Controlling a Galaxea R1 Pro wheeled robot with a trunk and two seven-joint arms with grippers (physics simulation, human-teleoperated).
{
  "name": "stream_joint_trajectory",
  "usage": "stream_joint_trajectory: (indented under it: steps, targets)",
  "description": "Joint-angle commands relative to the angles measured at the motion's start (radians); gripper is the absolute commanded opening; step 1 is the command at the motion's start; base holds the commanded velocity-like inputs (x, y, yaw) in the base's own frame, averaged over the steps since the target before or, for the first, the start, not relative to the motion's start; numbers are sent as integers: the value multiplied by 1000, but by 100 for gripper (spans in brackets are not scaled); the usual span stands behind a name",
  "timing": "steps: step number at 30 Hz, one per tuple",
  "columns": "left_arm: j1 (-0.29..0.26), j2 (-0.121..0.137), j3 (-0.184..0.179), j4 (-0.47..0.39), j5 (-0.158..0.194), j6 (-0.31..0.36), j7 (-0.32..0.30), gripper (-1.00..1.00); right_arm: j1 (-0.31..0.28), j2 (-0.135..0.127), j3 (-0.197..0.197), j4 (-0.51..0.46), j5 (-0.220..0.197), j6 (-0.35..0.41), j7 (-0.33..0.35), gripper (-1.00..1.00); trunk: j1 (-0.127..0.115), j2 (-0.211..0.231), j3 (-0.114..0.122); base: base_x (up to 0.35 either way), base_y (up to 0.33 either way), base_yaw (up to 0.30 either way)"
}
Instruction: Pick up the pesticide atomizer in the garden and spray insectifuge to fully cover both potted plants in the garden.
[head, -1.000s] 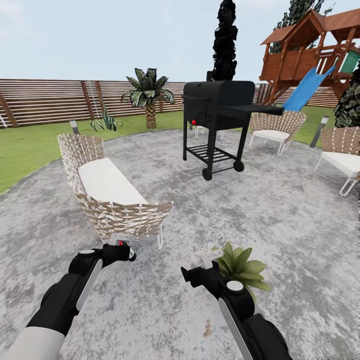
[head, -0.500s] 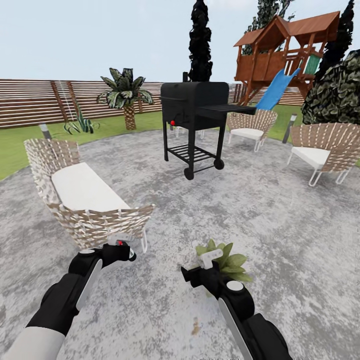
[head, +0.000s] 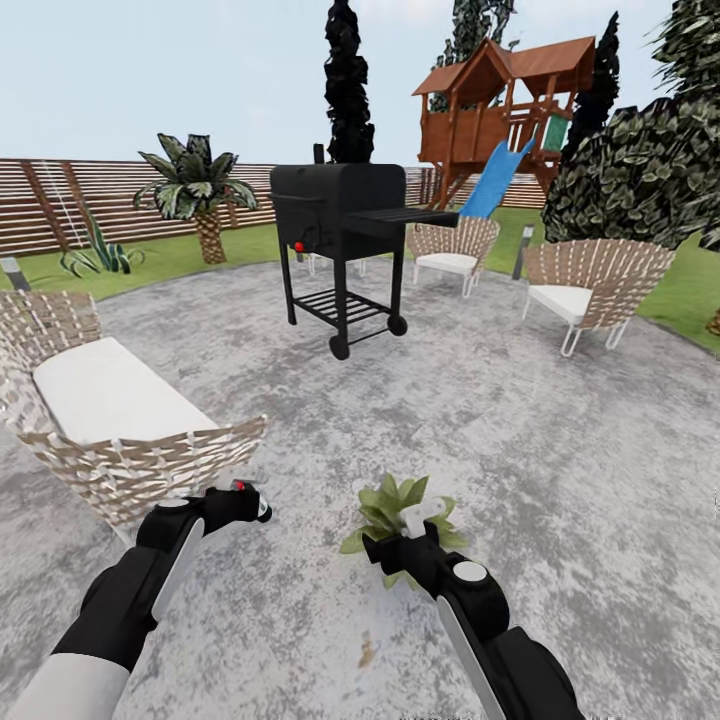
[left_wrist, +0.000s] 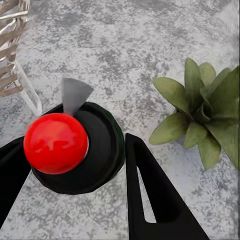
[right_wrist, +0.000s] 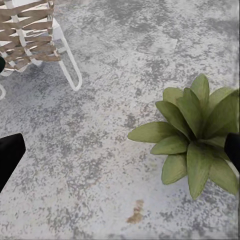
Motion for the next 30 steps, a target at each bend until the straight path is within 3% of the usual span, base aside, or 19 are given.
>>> stream_joint_trajectory:
  steps: [1, 10, 24, 30]
  targets:
    - [0, 1, -1, -1, 11, 6, 4, -100, -1, 0, 0, -1, -8, 5, -2, 100, 0, 0, -1, 0, 130, -275]
    - [0, 1, -1, -1, 11, 6, 4, -100, -1, -1, -1, -2, -8, 4, -2, 100, 0, 0, -1, 0, 192, -215]
    - [0, 1, -1, -1, 12, 6, 4, -100, -1, -1, -3, -8, -8, 3, -2, 100, 0, 0, -1, 0, 21, -11]
    - [0, 1, -1, -1, 12, 7, 4, -100, -1, 0, -3, -8, -8, 4, -2, 100, 0, 0, -1, 0, 208, -54]
